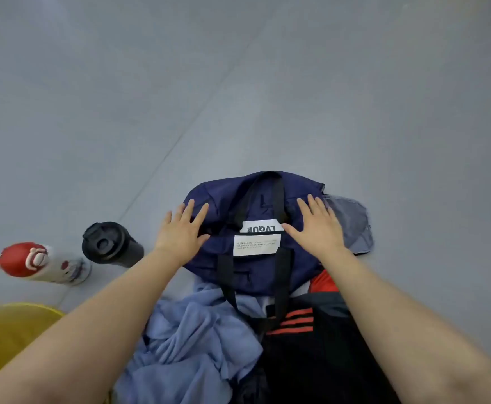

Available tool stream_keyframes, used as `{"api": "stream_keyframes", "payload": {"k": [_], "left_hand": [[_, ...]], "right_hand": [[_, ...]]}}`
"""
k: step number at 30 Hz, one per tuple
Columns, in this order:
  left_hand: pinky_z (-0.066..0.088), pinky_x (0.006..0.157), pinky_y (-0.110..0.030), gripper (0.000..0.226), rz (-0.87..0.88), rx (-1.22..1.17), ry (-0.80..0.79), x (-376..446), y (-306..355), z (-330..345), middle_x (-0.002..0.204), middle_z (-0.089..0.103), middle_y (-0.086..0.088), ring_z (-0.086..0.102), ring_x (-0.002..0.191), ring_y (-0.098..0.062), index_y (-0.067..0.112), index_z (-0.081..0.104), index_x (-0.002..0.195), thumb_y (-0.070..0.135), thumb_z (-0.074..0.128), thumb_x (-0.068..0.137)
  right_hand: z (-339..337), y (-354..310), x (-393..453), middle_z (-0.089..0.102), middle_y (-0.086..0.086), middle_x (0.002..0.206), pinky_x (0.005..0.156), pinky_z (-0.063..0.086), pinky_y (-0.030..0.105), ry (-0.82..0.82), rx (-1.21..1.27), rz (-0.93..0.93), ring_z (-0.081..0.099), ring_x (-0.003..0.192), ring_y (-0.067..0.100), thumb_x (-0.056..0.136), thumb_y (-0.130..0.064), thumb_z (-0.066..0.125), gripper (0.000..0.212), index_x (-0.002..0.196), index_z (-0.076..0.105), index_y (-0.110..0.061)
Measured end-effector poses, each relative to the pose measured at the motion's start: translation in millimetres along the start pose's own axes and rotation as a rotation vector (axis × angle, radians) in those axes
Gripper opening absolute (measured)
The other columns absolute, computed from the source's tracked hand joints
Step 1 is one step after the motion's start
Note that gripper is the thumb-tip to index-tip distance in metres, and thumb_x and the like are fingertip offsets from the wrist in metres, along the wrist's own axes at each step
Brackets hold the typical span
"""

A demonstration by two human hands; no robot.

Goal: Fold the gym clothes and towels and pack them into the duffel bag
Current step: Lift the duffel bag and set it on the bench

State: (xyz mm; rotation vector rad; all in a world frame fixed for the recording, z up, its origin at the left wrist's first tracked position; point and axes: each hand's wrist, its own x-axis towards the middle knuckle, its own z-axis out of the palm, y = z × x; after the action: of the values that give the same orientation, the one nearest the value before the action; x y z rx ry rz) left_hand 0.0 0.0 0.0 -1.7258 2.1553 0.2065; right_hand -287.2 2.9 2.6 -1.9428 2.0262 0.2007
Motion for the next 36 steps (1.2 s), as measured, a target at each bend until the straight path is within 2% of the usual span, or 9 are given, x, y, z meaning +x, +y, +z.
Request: {"api": "stream_keyframes", "payload": {"k": [5, 10, 15, 18, 20, 22, 25, 30, 36], "left_hand": [[0.023, 0.112, -0.039, 0.067, -0.08, -0.074, -0.081, 42.0, -4.6, 35.7, 0.158, -0.006, -0.015, 0.016, 0.142, -0.032, 0.027, -0.007, 0.151, 0.046, 0.032, 0.1], [0.038, 0.099, -0.043, 0.069, -0.211, -0.274, -0.143, 67.3, -5.1, 62.2, 0.157, -0.008, -0.014, 0.03, 0.132, -0.035, 0.034, -0.006, 0.151, 0.035, 0.04, 0.1], [0.042, 0.094, -0.046, 0.073, -0.338, -0.433, -0.143, 74.3, -11.1, 81.5, 0.147, 0.019, -0.015, 0.044, 0.115, -0.038, 0.036, -0.004, 0.15, 0.028, 0.046, 0.098], [0.042, 0.09, -0.043, 0.07, -0.387, -0.535, -0.136, 75.9, -14.1, 84.1, 0.135, 0.031, -0.017, 0.051, 0.107, -0.038, 0.036, 0.003, 0.151, 0.024, 0.048, 0.098], [0.043, 0.089, -0.042, 0.068, -0.404, -0.595, -0.094, 75.2, -18.1, 85.1, 0.128, 0.041, -0.019, 0.053, 0.105, -0.038, 0.034, 0.012, 0.15, 0.02, 0.051, 0.097], [0.045, 0.088, -0.043, 0.066, -0.423, -0.678, -0.034, 72.5, -22.0, 85.0, 0.121, 0.05, -0.02, 0.054, 0.105, -0.038, 0.032, 0.024, 0.149, 0.016, 0.057, 0.094], [0.045, 0.091, -0.042, 0.057, -0.41, -0.742, 0.05, 64.7, -19.0, 76.9, 0.121, 0.053, -0.017, 0.053, 0.108, -0.037, 0.028, 0.036, 0.144, 0.013, 0.056, 0.093], [0.041, 0.094, -0.036, 0.042, -0.334, -0.771, 0.187, 49.0, -3.4, 41.4, 0.122, 0.057, -0.014, 0.054, 0.111, -0.034, 0.021, 0.05, 0.136, 0.014, 0.053, 0.095], [0.04, 0.09, -0.034, 0.037, -0.326, -0.793, 0.269, 21.7, 1.9, -12.0, 0.12, 0.058, -0.012, 0.055, 0.11, -0.032, 0.019, 0.054, 0.132, 0.016, 0.052, 0.095]], "right_hand": [[44.1, 11.7, 30.5, -0.002, 0.007, 0.161, 0.12, 0.006, 0.042, -0.055, -0.054, 0.073, -0.003, 0.148, 0.024, 0.093, -0.063, 0.035, 0.078, 0.153, 0.009, -0.02], [69.0, 20.7, 52.1, -0.014, 0.002, 0.16, 0.117, 0.013, 0.053, -0.093, -0.033, 0.192, -0.005, 0.145, 0.041, 0.092, -0.06, 0.042, 0.079, 0.153, 0.004, -0.028], [82.3, 25.8, 61.4, -0.021, 0.001, 0.159, 0.107, 0.032, 0.057, 0.003, 0.034, 0.263, 0.011, 0.143, 0.045, 0.092, -0.043, 0.057, 0.088, 0.152, -0.007, -0.031], [86.0, 29.8, 66.8, 0.0, 0.015, 0.16, 0.102, 0.041, 0.049, 0.118, 0.32, 0.415, 0.036, 0.134, 0.04, 0.091, -0.028, 0.063, 0.092, 0.153, -0.004, -0.019], [83.8, 29.9, 69.7, 0.036, 0.024, 0.147, 0.096, 0.043, 0.045, 0.149, 0.489, 0.558, 0.047, 0.125, 0.04, 0.094, -0.024, 0.058, 0.074, 0.152, 0.013, -0.011], [78.4, 25.7, 70.5, 0.056, 0.025, 0.127, 0.088, 0.045, 0.042, 0.164, 0.477, 0.566, 0.053, 0.116, 0.041, 0.096, -0.02, 0.053, 0.046, 0.138, 0.04, -0.006], [65.2, 10.7, 66.1, 0.061, 0.023, 0.119, 0.083, 0.045, 0.042, 0.208, 0.411, 0.508, 0.055, 0.111, 0.041, 0.098, -0.016, 0.05, 0.028, 0.122, 0.055, -0.004], [38.6, -16.6, 50.3, 0.062, 0.022, 0.117, 0.083, 0.046, 0.045, 0.249, 0.403, 0.438, 0.056, 0.108, 0.041, 0.099, -0.018, 0.049, 0.029, 0.124, 0.058, -0.007], [-7.3, -33.1, 24.3, 0.063, 0.023, 0.114, 0.078, 0.045, 0.041, 0.281, 0.428, 0.414, 0.056, 0.107, 0.041, 0.099, -0.018, 0.049, 0.026, 0.118, 0.06, -0.005]]}}
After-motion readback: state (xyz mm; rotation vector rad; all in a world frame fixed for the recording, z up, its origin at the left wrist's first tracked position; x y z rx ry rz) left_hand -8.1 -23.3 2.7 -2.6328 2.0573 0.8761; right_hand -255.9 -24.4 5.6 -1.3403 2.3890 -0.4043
